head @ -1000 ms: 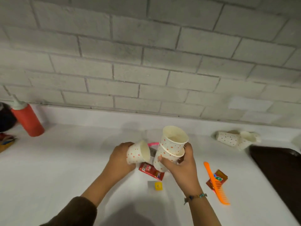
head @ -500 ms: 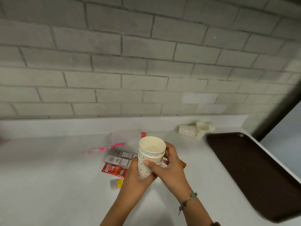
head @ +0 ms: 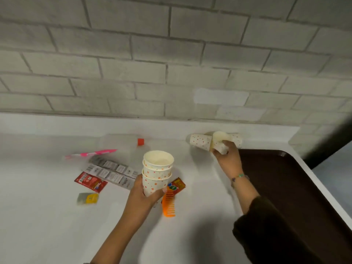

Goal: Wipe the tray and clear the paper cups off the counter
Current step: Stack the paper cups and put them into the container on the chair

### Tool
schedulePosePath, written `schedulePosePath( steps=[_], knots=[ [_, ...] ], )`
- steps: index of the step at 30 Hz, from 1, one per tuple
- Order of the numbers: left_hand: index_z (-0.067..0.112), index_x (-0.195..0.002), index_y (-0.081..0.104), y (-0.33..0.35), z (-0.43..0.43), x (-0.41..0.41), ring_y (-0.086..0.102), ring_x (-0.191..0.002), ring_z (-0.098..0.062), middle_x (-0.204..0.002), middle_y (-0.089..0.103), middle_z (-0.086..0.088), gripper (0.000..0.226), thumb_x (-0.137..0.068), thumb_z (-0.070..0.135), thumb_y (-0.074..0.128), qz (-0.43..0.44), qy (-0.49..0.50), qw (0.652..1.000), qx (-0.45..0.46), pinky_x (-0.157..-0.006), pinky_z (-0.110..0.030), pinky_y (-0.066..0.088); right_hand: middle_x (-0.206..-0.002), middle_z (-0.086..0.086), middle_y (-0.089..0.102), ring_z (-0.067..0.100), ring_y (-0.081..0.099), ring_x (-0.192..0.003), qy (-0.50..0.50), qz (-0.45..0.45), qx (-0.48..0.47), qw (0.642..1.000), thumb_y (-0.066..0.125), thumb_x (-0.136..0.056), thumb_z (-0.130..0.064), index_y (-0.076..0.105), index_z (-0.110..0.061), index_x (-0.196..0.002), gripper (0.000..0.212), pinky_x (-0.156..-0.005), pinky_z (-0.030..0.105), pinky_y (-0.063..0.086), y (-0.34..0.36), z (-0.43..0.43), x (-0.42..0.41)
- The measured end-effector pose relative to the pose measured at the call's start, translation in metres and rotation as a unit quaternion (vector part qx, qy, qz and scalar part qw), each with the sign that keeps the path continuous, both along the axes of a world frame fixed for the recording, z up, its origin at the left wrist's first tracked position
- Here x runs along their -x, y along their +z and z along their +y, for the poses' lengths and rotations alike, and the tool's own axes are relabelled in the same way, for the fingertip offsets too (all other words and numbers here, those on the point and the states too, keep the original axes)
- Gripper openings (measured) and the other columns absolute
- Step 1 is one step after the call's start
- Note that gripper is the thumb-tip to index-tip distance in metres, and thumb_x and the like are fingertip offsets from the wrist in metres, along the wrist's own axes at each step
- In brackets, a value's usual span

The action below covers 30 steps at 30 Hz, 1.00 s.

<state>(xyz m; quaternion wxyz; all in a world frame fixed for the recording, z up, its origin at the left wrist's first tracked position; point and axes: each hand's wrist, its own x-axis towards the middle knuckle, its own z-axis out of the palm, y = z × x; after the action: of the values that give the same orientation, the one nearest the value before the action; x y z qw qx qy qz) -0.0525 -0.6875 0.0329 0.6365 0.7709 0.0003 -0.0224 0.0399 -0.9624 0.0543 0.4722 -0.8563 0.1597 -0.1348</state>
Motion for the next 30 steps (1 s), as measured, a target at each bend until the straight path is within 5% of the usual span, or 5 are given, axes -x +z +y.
schedulePosePath(
  steps=[10, 21, 23, 26, 30],
  knots=[
    [0.039, -0.112, 0.046, 0.018, 0.015, 0.020, 0.059, -0.086, 0.012, -0.106, 0.060, 0.017, 0.048, -0.078, 0.019, 0.074, 0.003, 0.110, 0.993, -0.044, -0.056, -0.006, 0.047, -0.118, 0.016, 0.058, 0.037, 0.057, -0.106, -0.010, 0.153, 0.175, 0.973, 0.063, -0.076, -0.059, 0.053, -0.007, -0.118, 0.068, -0.086, 0.044, 0.047, -0.051, -0.010, -0.093],
    [0.031, -0.124, 0.045, 0.017, 0.040, 0.053, 0.060, -0.104, -0.009, -0.116, 0.060, 0.011, 0.056, -0.077, 0.026, 0.074, 0.010, 0.137, 0.990, -0.015, -0.063, -0.011, 0.050, -0.142, 0.013, 0.045, 0.032, 0.044, -0.129, -0.041, 0.129, -0.301, 0.944, 0.072, -0.079, -0.033, 0.039, -0.007, -0.137, 0.072, -0.106, 0.041, 0.038, -0.046, 0.010, -0.095],
    [0.034, -0.121, 0.046, 0.016, 0.048, 0.058, 0.061, -0.103, -0.008, -0.116, 0.062, 0.011, 0.053, -0.077, 0.025, 0.074, 0.013, 0.142, 0.990, -0.005, -0.067, -0.014, 0.052, -0.133, 0.008, 0.053, 0.024, 0.053, -0.119, -0.062, 0.124, -0.302, 0.943, 0.079, -0.071, -0.034, 0.043, -0.009, -0.135, 0.078, -0.104, 0.036, 0.042, -0.048, 0.021, -0.094],
    [0.040, -0.117, 0.047, 0.015, 0.057, 0.067, 0.062, -0.100, -0.002, -0.113, 0.063, 0.013, 0.050, -0.076, 0.029, 0.075, 0.012, 0.147, 0.989, 0.004, -0.067, -0.013, 0.052, -0.091, -0.002, 0.054, 0.007, 0.043, -0.063, -0.060, 0.148, -0.256, 0.954, 0.083, -0.059, -0.046, 0.052, -0.011, -0.128, 0.084, -0.063, 0.021, 0.038, -0.049, 0.041, -0.089],
    [0.045, -0.111, 0.047, 0.014, 0.065, 0.080, 0.061, -0.095, 0.005, -0.108, 0.062, 0.019, 0.051, -0.068, 0.039, 0.073, 0.018, 0.157, 0.987, 0.002, -0.061, -0.010, 0.050, -0.098, 0.004, 0.051, 0.011, 0.038, -0.064, -0.008, 0.177, -0.171, 0.969, 0.077, -0.058, -0.059, 0.053, -0.010, -0.128, 0.088, -0.062, 0.024, 0.033, -0.056, 0.067, -0.091]
  ],
)
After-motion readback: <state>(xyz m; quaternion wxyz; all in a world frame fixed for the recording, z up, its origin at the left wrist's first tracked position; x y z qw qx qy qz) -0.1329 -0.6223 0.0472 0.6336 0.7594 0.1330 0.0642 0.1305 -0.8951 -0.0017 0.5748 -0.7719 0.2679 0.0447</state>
